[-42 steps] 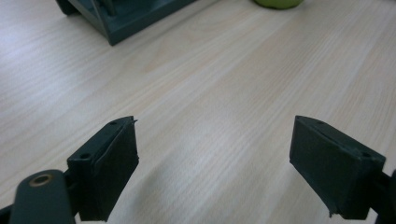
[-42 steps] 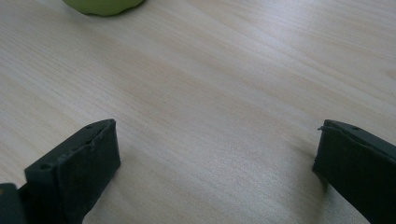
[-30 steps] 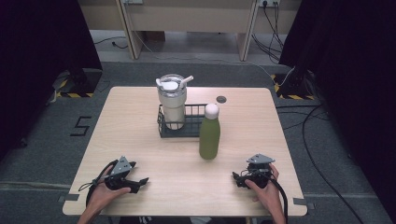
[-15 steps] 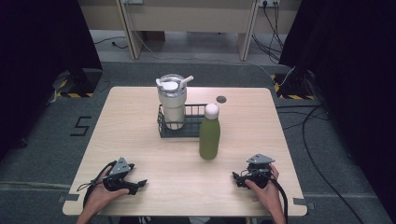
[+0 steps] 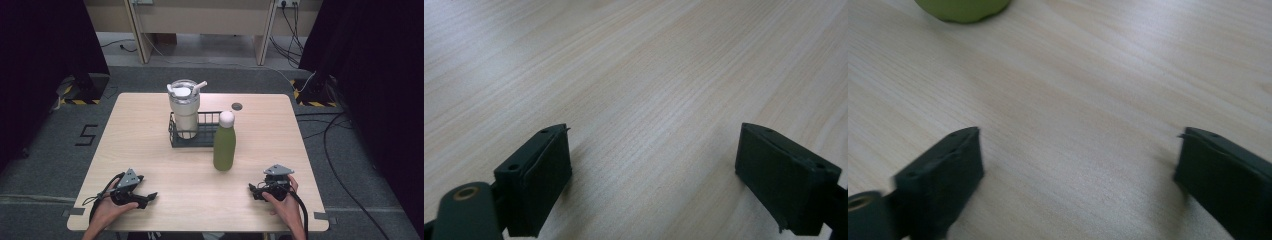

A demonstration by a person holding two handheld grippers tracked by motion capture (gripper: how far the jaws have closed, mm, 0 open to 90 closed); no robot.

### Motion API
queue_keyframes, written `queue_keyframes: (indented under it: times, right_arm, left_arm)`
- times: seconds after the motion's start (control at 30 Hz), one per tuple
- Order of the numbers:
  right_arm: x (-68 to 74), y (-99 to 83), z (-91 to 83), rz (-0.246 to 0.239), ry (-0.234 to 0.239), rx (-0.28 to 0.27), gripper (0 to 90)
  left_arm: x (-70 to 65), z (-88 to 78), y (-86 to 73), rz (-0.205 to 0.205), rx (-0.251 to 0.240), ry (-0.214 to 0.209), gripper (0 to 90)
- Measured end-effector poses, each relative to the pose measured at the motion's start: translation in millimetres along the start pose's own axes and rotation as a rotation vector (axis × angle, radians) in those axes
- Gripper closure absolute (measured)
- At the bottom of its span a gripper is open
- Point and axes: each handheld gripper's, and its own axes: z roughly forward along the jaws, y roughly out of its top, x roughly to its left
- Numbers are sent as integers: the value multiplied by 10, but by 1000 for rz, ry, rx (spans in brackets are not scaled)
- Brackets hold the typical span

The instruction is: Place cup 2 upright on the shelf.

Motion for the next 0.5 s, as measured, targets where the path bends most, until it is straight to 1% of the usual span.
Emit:
queue_keyframes:
  times: [0.03, 0.07, 0.1, 0.13, 0.17, 0.2, 0.23, 0.27, 0.33, 0.37, 0.4, 0.47, 0.5]
  right_arm:
    - [1, 4, -23, 1, 1, -21, 203]
    - [1, 4, -23, 1, 1, -21, 203]
    - [8, 21, -32, -3, -4, -32, 136]
    - [8, 21, -32, -3, -4, -32, 136]
    - [15, 32, -42, -6, -5, -44, 179]
    - [28, 48, -54, -8, 2, -56, 184]
    - [37, 68, -61, -23, 7, -67, 148]
    - [76, 114, -73, -37, 24, -96, 173]
    - [117, 155, -81, -57, 28, -113, 146]
    - [117, 155, -81, -57, 28, -113, 146]
    - [168, 214, -103, -81, 43, -137, 156]
    - [219, 271, -126, -99, 59, -161, 154]
    - [219, 271, -126, -99, 59, -161, 154]
  left_arm:
    - [-1, -1, -1, -1, 0, 1, 139]
    - [-1, -1, -1, -1, 0, 1, 139]
    - [0, -2, -1, -2, 0, 1, 139]
    - [0, -2, -2, -2, 0, 1, 139]
    - [0, -3, -2, -2, 1, 1, 140]
    - [0, -3, -2, -2, 1, 1, 139]
    - [0, -3, -2, -3, 1, 1, 139]
    - [1, -3, -2, -3, 0, 1, 139]
    - [1, -3, -2, -4, 0, 1, 139]
    - [1, -3, -2, -4, 0, 2, 139]
    - [1, -3, -2, -4, 0, 2, 139]
    - [2, -3, -2, -4, 1, 2, 139]
    - [2, -3, -2, -4, 1, 2, 139]
